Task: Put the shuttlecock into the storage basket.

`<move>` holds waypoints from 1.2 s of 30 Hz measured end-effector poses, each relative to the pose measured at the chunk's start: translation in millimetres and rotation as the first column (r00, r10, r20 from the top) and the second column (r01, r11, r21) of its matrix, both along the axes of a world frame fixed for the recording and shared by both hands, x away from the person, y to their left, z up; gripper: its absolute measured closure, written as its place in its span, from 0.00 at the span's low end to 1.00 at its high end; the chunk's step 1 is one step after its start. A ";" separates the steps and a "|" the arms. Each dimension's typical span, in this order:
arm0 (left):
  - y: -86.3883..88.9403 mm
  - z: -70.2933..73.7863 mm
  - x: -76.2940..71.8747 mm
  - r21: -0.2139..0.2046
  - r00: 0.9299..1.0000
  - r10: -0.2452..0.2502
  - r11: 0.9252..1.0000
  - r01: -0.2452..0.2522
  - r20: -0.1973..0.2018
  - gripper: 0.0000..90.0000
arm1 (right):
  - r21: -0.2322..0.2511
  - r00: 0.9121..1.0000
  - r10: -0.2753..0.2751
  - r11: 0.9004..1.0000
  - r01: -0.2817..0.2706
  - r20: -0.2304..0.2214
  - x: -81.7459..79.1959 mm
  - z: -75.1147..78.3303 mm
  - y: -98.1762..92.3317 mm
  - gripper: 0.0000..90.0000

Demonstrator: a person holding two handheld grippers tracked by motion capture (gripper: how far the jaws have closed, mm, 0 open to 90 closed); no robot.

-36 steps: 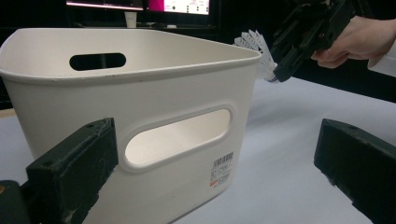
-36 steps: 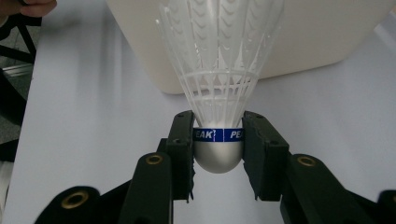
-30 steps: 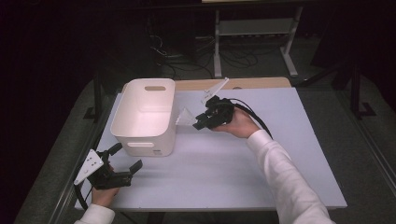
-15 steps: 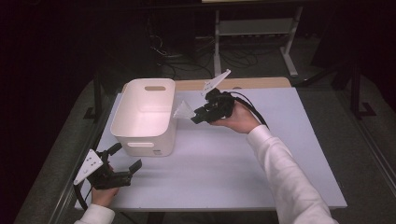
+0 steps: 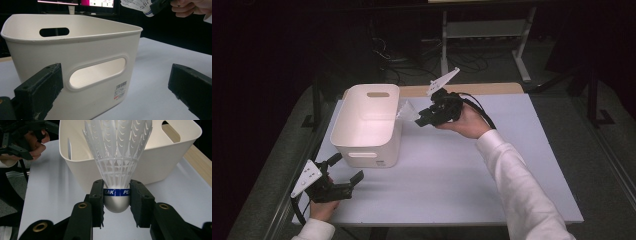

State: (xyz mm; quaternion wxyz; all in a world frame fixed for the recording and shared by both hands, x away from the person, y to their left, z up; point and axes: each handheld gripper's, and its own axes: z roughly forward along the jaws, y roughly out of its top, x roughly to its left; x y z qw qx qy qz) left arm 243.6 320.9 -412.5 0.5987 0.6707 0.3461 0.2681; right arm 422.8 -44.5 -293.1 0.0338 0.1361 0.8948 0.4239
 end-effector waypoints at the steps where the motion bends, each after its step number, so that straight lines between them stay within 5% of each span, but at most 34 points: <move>1: -0.1 0.1 -0.1 -0.002 1.000 -0.001 1.000 0.001 0.002 0.00 | -0.002 1.000 0.000 1.000 0.000 0.004 0.1 1.1 0.5 0.71; 36: 0.5 0.9 -0.3 -0.010 1.000 0.000 1.000 0.000 0.004 0.00 | 0.026 0.999 0.028 0.999 -0.029 0.035 5.4 31.0 37.1 0.71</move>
